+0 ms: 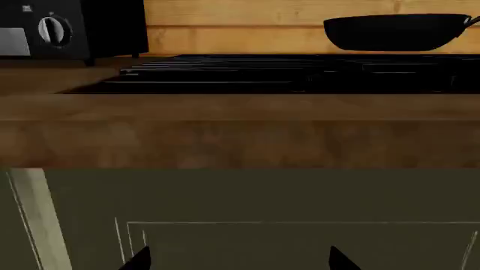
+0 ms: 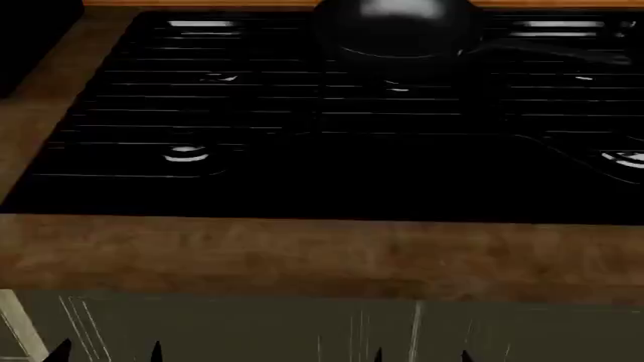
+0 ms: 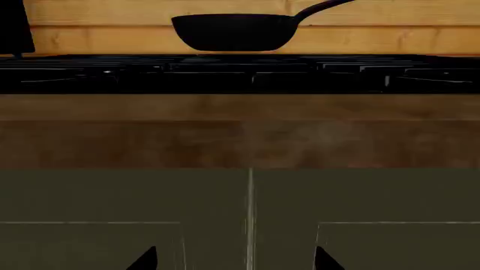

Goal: Pick the lobster from the plate and place it in the pan.

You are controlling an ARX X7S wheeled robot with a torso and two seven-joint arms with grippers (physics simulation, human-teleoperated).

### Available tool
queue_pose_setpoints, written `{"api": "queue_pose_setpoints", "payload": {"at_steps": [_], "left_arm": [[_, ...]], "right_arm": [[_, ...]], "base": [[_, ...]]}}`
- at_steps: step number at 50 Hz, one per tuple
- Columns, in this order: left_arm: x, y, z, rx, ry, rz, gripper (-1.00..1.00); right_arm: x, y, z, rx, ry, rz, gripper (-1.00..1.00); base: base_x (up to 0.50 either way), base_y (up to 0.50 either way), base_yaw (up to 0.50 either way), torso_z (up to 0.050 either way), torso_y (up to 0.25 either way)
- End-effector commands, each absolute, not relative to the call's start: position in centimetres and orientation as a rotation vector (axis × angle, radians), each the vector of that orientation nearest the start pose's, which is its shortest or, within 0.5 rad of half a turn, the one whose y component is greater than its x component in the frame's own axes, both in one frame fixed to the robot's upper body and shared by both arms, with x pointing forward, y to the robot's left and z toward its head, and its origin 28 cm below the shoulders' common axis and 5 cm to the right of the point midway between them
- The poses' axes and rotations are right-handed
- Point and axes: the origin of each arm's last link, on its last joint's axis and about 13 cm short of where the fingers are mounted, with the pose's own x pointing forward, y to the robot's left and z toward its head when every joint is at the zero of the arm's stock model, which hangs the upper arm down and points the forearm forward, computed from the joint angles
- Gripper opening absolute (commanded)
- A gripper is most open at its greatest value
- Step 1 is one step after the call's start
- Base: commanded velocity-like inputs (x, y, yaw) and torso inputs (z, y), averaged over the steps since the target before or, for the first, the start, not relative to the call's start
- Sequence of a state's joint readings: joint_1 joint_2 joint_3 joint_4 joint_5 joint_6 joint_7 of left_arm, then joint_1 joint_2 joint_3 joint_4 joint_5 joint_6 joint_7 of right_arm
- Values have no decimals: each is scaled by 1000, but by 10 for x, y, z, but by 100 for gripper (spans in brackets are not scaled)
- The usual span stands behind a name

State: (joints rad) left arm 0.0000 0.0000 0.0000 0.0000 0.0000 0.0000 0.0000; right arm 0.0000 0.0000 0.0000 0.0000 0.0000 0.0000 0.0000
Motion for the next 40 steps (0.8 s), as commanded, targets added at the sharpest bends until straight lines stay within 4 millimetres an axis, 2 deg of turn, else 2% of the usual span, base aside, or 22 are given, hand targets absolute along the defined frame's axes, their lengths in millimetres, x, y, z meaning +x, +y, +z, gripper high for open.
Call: {"api": "queue_pose_setpoints", "payload": {"at_steps": [1,2,24,40], "left_arm": [[210,205,14,0,0,0,100],[212,207,12,-18,-1,-6,100],[213,207,11,-30,8,-6,100],[215,208,9,-4,19,31,100]], "right_arm": [[210,-97,14,0,0,0,100],[210,-98,13,-90,-38,-71,100],[210,-97,13,-93,-40,-73,100],[211,-97,13,-95,-34,-78,100]], "base": [[0,0,0,0,0],[0,0,0,0,0],[0,0,0,0,0],[-453,0,0,0,0]]}}
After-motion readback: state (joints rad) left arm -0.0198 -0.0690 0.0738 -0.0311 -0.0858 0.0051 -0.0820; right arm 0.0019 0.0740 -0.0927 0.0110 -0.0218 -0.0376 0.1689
